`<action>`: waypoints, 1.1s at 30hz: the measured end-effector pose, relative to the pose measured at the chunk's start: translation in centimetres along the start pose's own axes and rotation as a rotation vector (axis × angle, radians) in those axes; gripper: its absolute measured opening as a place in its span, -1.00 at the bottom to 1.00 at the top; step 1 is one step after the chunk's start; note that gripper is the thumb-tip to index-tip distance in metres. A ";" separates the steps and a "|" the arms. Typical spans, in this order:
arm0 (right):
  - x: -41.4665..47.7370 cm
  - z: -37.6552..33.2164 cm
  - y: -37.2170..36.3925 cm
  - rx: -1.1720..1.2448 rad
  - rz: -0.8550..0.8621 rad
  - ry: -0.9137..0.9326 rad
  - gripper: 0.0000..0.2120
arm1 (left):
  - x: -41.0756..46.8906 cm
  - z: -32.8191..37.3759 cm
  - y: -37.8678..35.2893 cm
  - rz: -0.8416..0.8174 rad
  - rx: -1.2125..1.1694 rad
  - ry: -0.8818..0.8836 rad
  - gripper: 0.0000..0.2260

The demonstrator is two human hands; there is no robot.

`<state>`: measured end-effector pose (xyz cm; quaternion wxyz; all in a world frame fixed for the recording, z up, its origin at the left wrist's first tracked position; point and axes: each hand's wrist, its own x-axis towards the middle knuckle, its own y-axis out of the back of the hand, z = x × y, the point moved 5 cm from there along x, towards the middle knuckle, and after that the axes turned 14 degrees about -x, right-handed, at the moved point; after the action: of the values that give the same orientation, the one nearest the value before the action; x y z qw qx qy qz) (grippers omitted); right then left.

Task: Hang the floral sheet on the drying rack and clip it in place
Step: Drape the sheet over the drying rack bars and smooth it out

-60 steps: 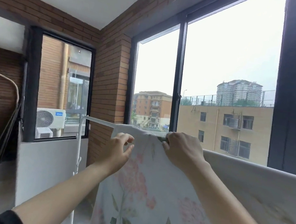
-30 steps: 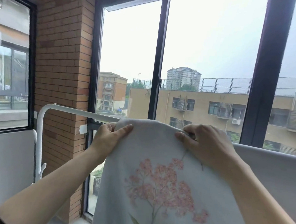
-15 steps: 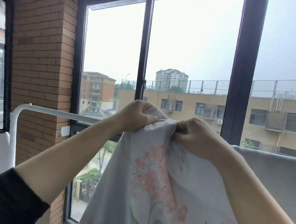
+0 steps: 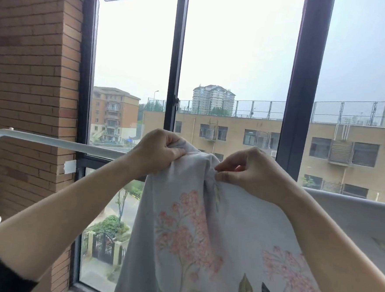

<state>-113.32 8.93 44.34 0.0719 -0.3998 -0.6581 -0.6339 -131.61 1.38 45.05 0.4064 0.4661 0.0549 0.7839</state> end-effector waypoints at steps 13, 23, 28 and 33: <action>1.0 3.6 2.3 0.472 -0.259 -0.349 -0.84 | -3.3 2.0 -4.2 0.052 0.025 -0.003 -0.73; 7.8 -1.1 -2.4 0.360 -0.807 0.016 -0.61 | -8.5 -1.6 -2.0 0.233 -0.353 0.286 -0.51; 8.0 -0.5 -4.9 0.597 -1.046 0.039 -0.66 | -8.2 -0.8 -3.1 0.180 -0.466 0.318 -0.67; 8.4 0.8 -5.9 0.604 -1.158 0.162 -0.70 | -7.9 0.0 -3.1 0.158 -0.419 0.365 -0.62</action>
<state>-122.25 14.01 44.71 -0.1224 0.1056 -0.9084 -0.3856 -127.93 -2.03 38.22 0.4149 0.2261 -0.0725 0.8783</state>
